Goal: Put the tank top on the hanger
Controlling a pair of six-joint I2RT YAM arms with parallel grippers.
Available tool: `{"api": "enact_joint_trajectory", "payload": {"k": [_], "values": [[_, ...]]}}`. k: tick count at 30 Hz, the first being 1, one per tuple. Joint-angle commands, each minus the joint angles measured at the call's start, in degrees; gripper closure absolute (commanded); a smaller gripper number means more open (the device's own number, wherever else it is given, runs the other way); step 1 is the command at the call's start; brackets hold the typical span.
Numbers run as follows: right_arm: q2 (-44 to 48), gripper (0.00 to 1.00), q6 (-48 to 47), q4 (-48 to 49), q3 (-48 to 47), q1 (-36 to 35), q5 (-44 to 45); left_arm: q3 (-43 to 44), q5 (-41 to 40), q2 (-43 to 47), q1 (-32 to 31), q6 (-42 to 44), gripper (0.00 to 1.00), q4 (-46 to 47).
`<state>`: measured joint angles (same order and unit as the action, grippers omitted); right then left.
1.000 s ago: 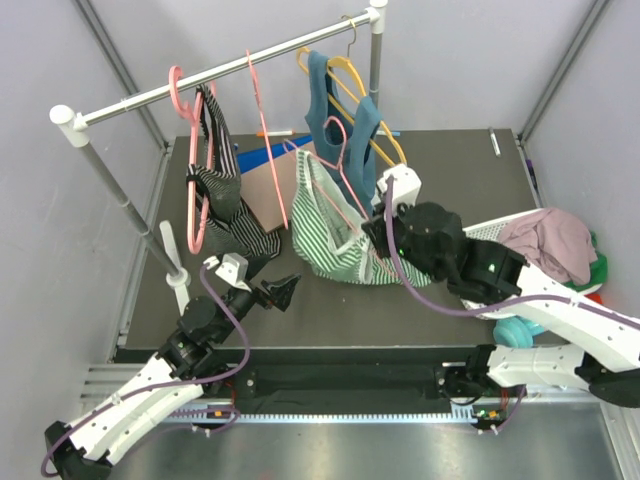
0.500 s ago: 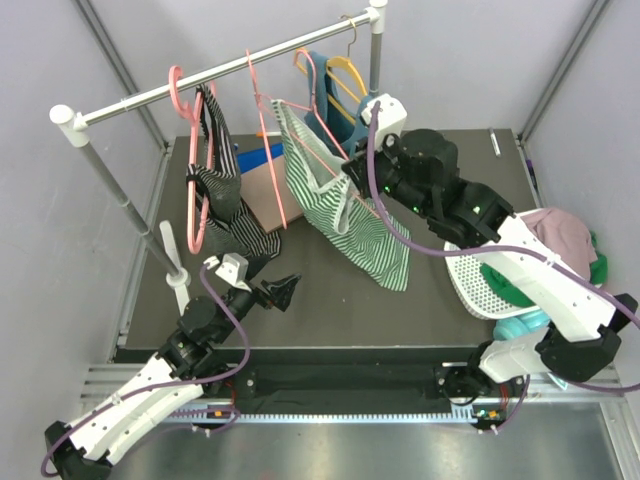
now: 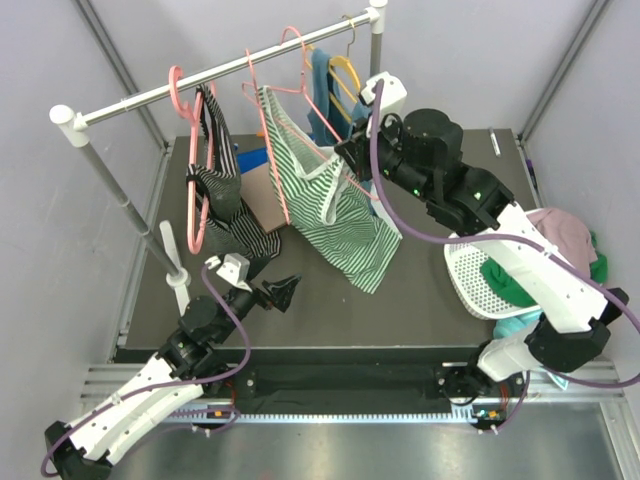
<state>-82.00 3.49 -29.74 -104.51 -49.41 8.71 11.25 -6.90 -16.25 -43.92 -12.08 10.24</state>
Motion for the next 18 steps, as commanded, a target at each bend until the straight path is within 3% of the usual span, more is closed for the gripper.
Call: {"api": "enact_joint_trajectory", "payload": {"k": [1,11,18], "values": [[-1.85,1.0,-0.32,4.34,-6.14,2.21,-2.11,1.41,0.39,0.69,0.06,-0.4,0.01,1.45],[-5.63,1.0,1.08,3.54,-6.76,6.25,-5.46,1.5,-0.14,0.78,0.06,-0.49,0.01,1.1],[-3.35,0.98,2.14,6.0,-0.62,6.69,-5.37,1.5,-0.22,0.87,0.06,-0.58,0.01,0.92]]}}
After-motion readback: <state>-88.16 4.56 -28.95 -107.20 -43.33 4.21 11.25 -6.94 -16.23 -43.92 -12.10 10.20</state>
